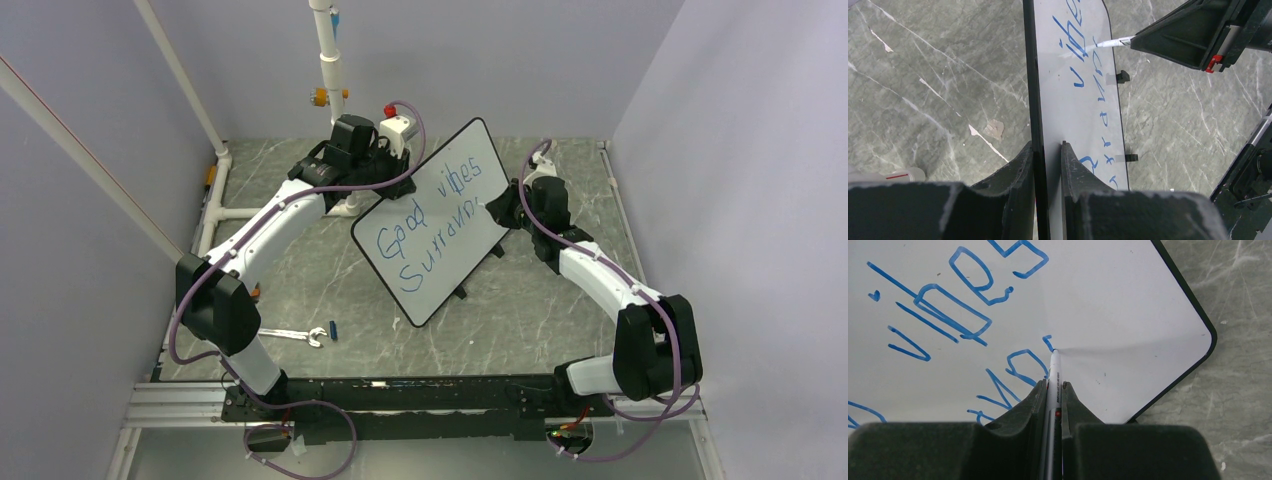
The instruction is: Write a sentence on the whiteboard
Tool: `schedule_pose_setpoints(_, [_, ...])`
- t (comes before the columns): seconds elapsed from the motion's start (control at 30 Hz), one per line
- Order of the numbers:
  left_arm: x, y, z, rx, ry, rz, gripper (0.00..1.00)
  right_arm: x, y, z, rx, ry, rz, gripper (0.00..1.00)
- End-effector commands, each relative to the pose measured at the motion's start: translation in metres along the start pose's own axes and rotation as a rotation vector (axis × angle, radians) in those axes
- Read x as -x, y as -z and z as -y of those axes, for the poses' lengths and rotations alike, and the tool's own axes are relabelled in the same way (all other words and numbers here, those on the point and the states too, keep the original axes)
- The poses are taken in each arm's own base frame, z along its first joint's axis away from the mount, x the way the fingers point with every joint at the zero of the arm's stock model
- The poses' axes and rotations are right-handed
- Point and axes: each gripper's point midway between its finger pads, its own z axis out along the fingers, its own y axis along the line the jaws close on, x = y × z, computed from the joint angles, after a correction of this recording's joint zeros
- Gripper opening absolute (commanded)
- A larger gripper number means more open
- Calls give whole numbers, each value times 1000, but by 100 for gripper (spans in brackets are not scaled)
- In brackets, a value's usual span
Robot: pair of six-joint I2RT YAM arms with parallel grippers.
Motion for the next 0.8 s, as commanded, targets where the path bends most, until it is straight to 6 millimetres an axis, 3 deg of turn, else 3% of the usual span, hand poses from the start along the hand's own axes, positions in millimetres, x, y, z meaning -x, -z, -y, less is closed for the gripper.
schedule_pose_setpoints(0.0, [17,6,4,-4,-100,55,0,8,1,-1,-14,-6,20,0])
schedule_pose_setpoints(0.3, [17,6,4,-7,-101,55,0,31,-5,-6,-28,-3,50,0])
schedule_pose_setpoints(0.77, [17,5,4,-5,-103,55,0,50,-8,-22,14,-13,69,0])
